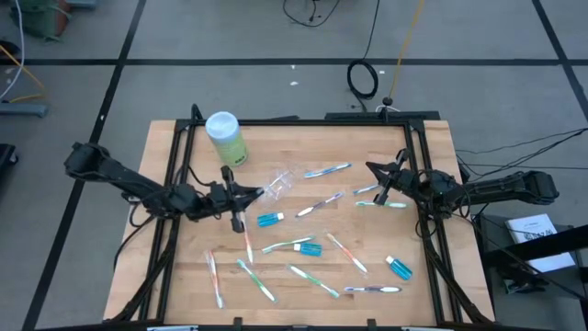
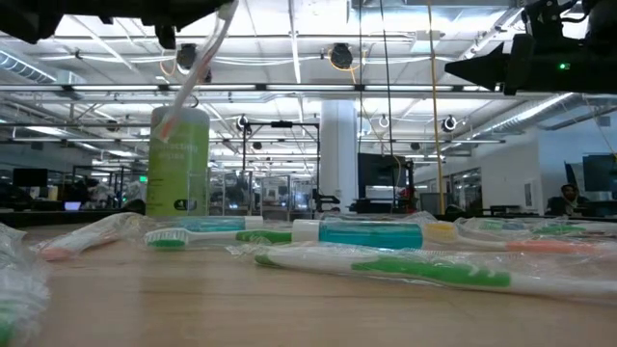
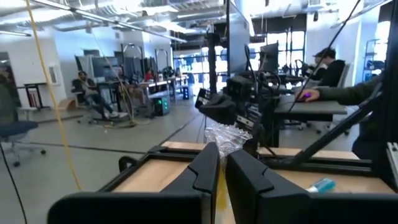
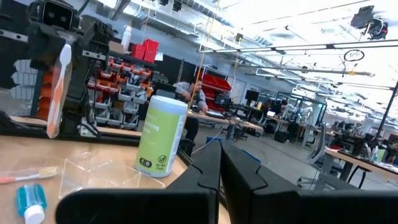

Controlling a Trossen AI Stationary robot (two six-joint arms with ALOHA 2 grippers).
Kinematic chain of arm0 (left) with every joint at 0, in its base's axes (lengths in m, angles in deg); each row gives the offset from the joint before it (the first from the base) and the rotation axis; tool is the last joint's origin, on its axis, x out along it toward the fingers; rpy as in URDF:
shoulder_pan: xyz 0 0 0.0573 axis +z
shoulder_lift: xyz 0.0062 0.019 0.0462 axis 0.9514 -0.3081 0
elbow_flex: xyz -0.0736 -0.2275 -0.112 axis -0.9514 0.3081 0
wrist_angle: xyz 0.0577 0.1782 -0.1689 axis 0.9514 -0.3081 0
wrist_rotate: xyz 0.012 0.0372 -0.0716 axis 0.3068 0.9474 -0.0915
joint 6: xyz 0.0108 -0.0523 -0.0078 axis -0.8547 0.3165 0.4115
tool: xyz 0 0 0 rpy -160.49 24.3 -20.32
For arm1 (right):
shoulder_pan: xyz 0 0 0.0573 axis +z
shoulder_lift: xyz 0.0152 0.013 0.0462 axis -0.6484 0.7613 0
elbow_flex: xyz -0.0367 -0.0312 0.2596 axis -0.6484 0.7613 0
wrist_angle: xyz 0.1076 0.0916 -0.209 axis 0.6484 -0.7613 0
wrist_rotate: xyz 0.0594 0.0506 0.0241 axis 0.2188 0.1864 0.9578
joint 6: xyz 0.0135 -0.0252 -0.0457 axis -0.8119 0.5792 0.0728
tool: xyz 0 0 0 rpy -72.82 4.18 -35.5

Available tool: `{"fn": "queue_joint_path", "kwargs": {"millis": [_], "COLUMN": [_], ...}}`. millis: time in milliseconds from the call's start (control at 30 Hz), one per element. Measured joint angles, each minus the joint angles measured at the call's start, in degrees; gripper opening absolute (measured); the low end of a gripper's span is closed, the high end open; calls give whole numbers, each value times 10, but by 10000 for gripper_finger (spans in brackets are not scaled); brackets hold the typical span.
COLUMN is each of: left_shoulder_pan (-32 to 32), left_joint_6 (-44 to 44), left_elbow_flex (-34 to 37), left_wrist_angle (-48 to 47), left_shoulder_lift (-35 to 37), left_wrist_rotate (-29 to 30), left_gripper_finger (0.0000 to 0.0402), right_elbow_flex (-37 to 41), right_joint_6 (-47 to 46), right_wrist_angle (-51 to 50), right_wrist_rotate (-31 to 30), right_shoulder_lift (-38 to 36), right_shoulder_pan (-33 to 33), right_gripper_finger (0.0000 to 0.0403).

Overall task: Pick & Place toothbrushing station
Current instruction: Put the orange toothbrush into the transparent organizer

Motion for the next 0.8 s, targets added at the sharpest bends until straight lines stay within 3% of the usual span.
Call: {"fn": "queue_joint_path", "kwargs": {"millis": [433,800], "left_shoulder_pan": [57,130], "left_joint_6": [42,4], "left_elbow_flex": [0,0], "left_wrist_angle": [25,187], "left_shoulder_lift": [-33,-160], "left_wrist_rotate": [-1,-10], "left_gripper_finger": [26,26], "right_elbow_flex": [0,0], "right_joint_6": [4,4], "right_wrist_angle": [2,22], "right_wrist_rotate": [0,0], "right_shoulder_lift": [0,0], "right_shoulder_pan": [0,0], "right_gripper_finger": [4,4]}}
